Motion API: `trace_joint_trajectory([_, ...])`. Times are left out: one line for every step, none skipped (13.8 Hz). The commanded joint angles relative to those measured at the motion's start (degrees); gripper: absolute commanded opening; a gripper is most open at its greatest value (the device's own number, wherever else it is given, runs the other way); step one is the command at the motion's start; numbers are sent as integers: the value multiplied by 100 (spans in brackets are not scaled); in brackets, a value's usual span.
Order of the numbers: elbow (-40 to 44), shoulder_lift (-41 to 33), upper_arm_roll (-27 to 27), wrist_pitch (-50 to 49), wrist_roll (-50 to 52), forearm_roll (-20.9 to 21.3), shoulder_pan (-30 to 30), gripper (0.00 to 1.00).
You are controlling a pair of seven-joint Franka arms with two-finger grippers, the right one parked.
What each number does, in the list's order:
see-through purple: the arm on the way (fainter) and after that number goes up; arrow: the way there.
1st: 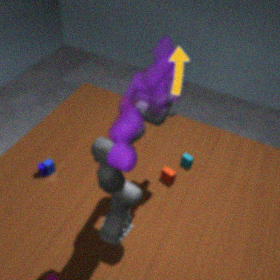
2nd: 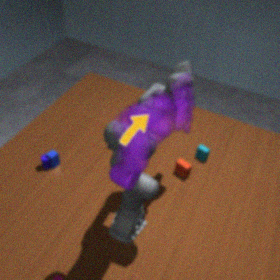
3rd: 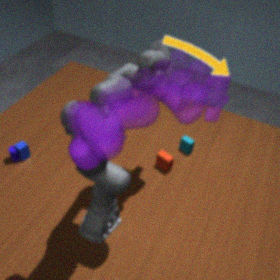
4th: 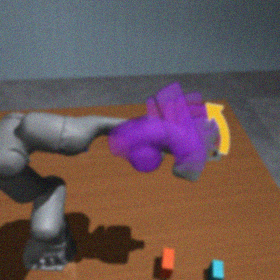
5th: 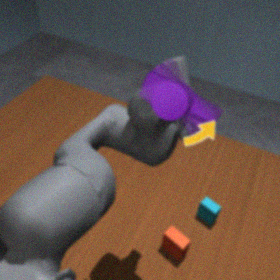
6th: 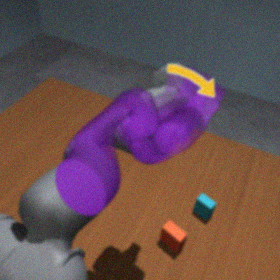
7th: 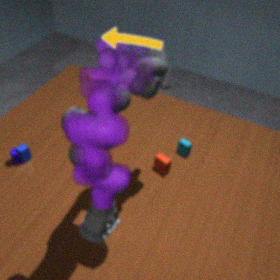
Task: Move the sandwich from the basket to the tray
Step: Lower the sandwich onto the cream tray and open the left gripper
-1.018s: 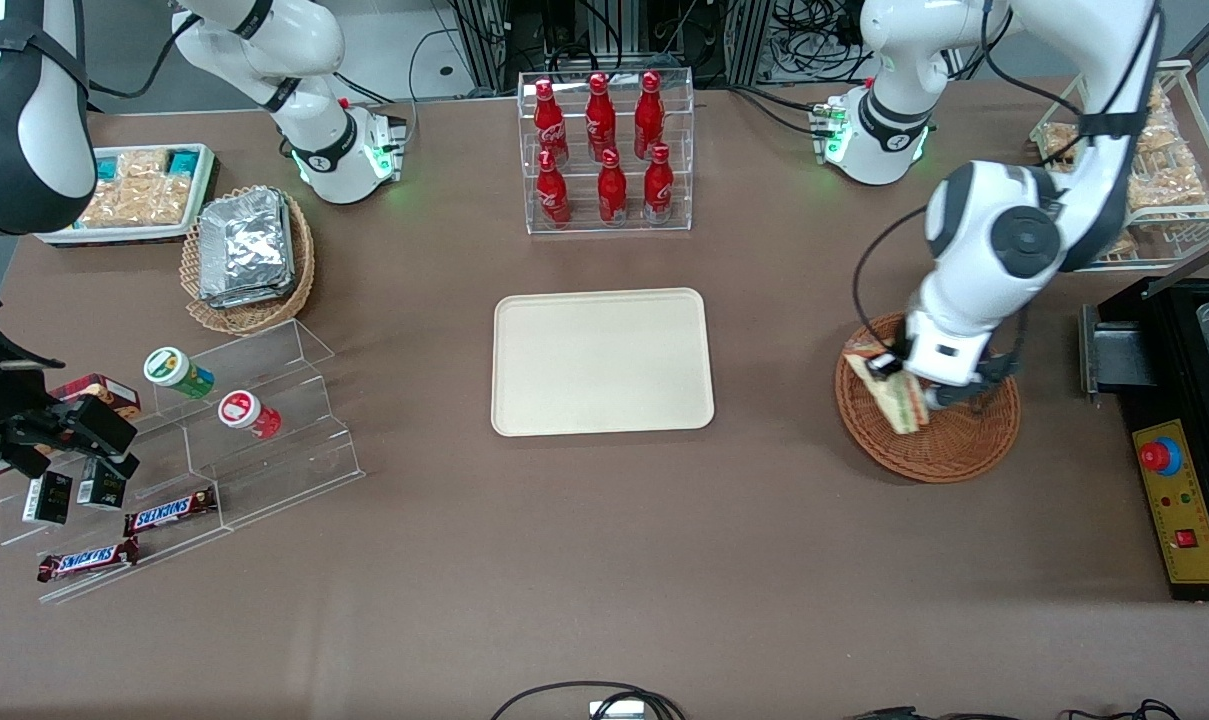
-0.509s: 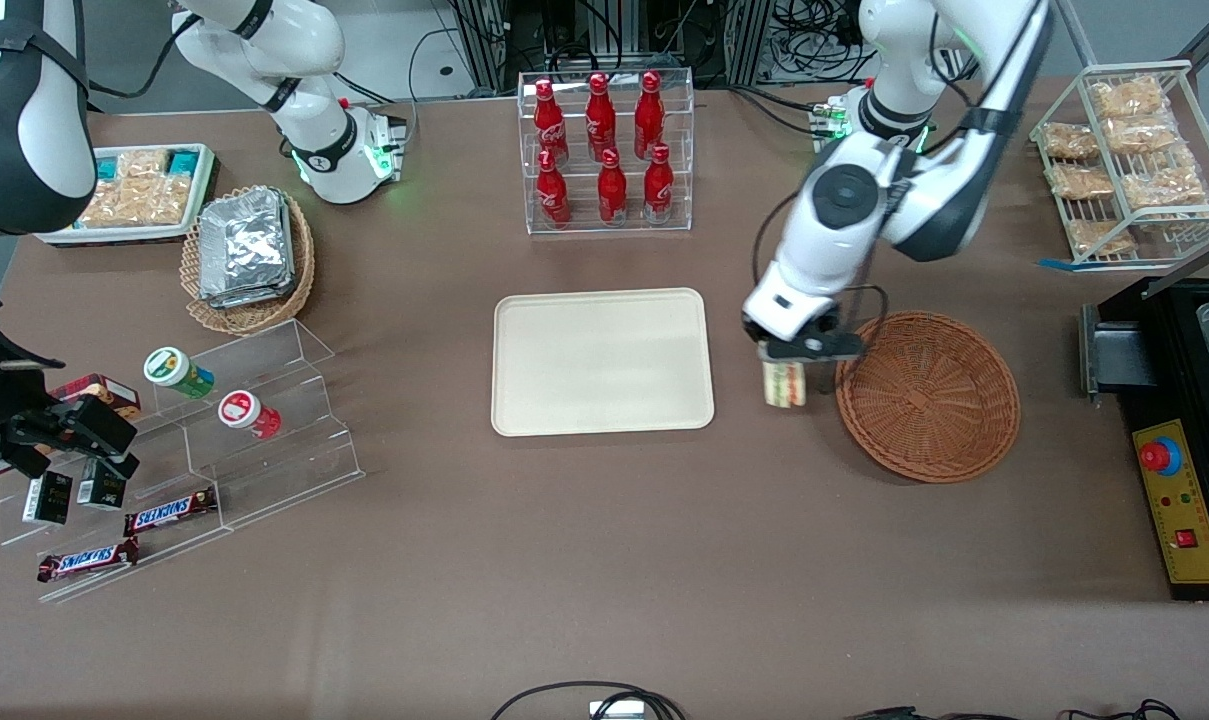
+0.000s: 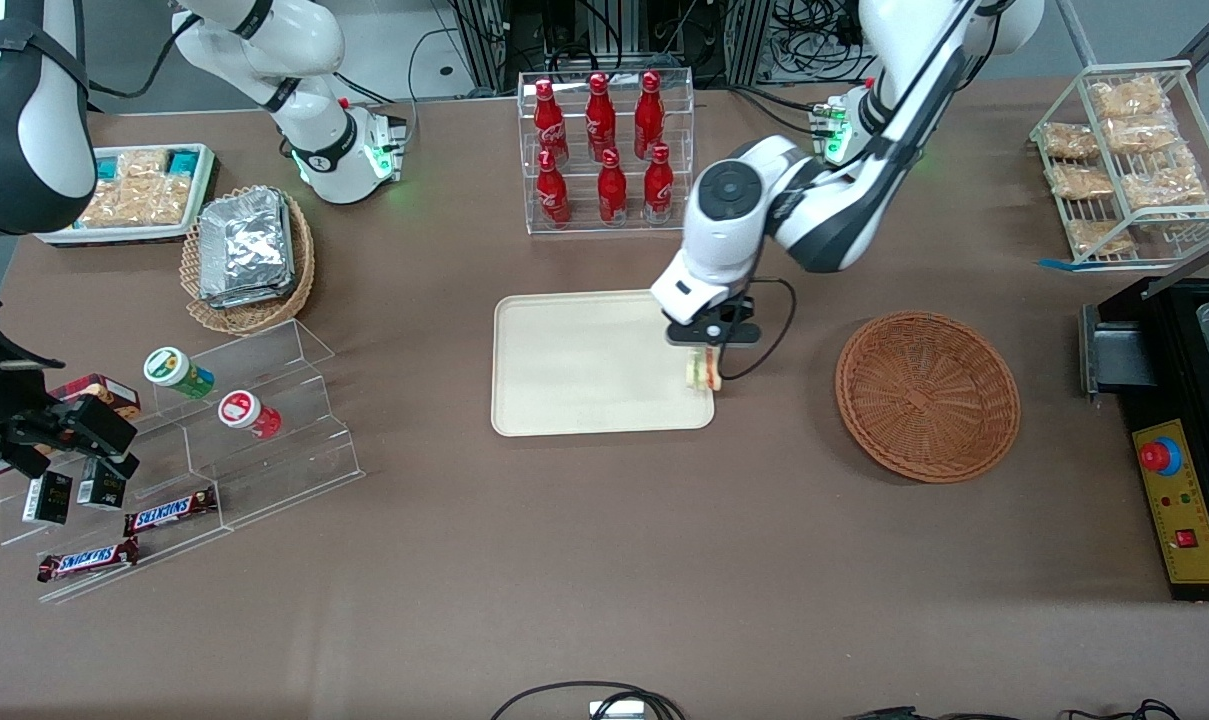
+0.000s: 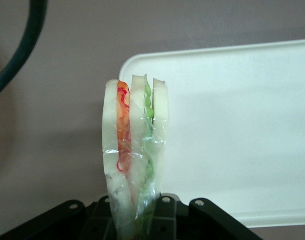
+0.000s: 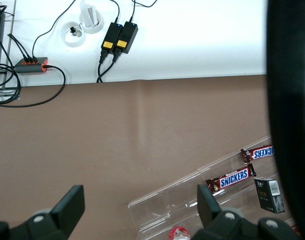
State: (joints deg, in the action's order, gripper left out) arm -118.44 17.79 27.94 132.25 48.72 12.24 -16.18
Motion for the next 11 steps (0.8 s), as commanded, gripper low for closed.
trace_joint_trajectory([601, 724, -52, -59, 497, 340, -341, 0])
trace_joint_trajectory([760, 944, -52, -50, 585, 392, -455, 0])
trace_joint_trajectory([901, 1137, -52, -24, 673, 454, -499, 0])
trace_joint_trajectory([946, 1270, -52, 11, 744, 576, -509, 0])
trace_joint_trajectory([946, 1350, -52, 63, 805, 682, -535, 0])
trace_joint_trajectory([946, 1403, -61, 81, 815, 744, -579, 0])
trace_joint_trajectory([946, 1464, -61, 81, 806, 762, -596, 0])
trace_joint_trajectory([937, 1508, -52, 81, 815, 797, -605, 0])
trace_joint_trajectory([937, 1543, -52, 81, 824, 797, -605, 4])
trace_joint_trajectory([920, 1544, -52, 73, 841, 797, -605, 32])
trace_joint_trajectory([911, 1544, -52, 47, 859, 797, -614, 65])
